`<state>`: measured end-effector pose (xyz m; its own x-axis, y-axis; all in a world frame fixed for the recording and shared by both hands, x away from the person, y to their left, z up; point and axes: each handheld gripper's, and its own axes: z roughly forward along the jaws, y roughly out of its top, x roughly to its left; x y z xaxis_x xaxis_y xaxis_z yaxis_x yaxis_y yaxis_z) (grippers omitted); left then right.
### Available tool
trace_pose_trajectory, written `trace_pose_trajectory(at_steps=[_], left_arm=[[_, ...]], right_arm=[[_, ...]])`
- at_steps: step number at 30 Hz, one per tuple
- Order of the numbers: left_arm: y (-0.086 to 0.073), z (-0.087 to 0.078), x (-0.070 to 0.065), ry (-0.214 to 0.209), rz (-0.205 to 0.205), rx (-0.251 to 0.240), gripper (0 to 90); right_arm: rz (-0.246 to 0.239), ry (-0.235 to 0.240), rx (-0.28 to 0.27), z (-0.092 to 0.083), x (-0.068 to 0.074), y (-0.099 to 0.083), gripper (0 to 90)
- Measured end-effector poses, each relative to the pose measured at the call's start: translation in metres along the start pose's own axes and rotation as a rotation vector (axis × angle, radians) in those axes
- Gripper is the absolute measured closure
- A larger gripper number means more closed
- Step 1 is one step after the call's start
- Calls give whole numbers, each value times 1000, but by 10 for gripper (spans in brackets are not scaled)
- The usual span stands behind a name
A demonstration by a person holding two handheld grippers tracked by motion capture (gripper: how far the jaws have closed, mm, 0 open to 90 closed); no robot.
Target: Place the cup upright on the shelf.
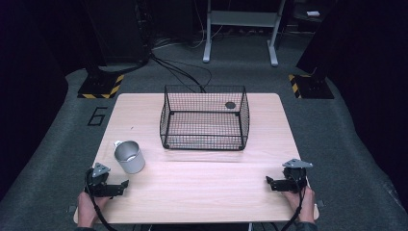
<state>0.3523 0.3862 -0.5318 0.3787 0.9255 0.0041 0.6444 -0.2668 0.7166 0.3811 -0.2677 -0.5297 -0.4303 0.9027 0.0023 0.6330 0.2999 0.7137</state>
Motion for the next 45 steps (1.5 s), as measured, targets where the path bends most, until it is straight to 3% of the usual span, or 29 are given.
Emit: trace_pose_trajectory(at_steps=[11,16,22,32,40,45], left_arm=[[0,0,-1,5,-8,-13,0],[0,-6,-2,-23,8,-35,0],[6,-24,1,-57,30,-103,0],[40,-54,7,-89,101,-179,0],[68,-58,4,-105,153,-206,0],[79,-52,4,-130,156,-211,0]], right_arm=[[-3,-1,-2,0,0,0,0],[-3,-1,-3,0,0,0,0],[-5,-1,-2,0,0,0,0],[-3,0,-3,0,0,0,1],[-4,0,-3,0,0,0,1],[-4,0,-3,0,0,0,1]])
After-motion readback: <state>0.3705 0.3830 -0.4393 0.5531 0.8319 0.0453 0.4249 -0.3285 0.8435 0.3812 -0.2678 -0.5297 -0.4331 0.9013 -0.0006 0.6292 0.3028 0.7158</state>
